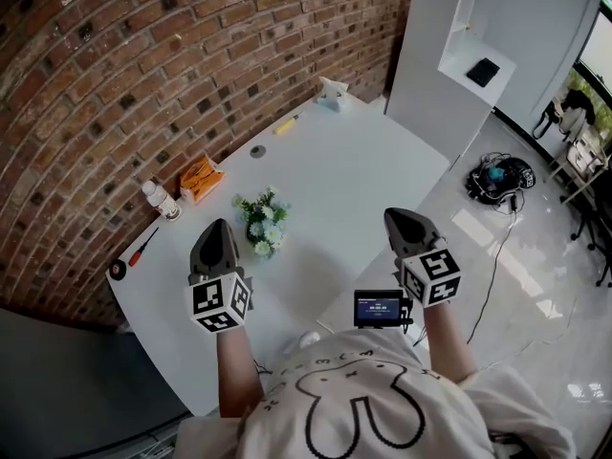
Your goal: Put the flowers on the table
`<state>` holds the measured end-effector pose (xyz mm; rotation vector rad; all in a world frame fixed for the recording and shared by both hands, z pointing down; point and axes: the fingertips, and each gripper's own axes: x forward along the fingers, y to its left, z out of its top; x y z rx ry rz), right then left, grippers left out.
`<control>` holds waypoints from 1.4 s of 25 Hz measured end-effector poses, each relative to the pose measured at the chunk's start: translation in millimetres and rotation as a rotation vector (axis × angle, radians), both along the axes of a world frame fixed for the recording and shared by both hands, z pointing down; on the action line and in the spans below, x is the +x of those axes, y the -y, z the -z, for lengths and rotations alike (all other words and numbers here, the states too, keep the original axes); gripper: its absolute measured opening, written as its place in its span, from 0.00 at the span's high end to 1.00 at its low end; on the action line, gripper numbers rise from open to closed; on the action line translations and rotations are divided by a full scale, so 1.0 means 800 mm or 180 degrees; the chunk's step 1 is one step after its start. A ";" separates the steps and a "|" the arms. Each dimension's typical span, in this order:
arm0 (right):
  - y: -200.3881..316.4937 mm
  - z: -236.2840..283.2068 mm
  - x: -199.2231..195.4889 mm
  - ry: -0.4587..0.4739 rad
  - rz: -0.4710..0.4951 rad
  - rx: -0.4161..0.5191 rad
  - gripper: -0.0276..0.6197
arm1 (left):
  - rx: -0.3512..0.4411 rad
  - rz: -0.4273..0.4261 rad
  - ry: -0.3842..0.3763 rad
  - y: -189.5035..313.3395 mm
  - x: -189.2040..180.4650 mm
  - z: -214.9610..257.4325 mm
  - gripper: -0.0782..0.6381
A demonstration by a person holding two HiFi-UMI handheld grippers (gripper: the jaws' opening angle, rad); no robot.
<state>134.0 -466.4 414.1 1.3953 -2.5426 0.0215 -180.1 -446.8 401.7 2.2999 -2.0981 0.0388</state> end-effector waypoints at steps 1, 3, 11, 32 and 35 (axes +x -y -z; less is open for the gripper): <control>-0.001 0.006 -0.001 0.0025 0.0004 0.0033 0.93 | 0.0022 -0.0063 0.0094 -0.001 0.007 0.005 0.88; -0.001 0.016 -0.003 0.0060 -0.0014 0.0114 0.93 | 0.0061 -0.0161 0.0272 -0.003 0.018 0.013 0.88; -0.005 0.043 0.001 0.0239 -0.0119 0.0320 0.93 | 0.0195 -0.0305 0.0345 -0.009 0.031 0.032 0.88; -0.026 0.041 -0.004 0.0130 -0.0129 0.0404 0.93 | 0.0212 -0.0478 0.0389 -0.012 0.040 0.030 0.88; -0.026 0.040 -0.008 0.0101 -0.0105 0.0404 0.93 | 0.0221 -0.0486 0.0388 -0.011 0.040 0.030 0.87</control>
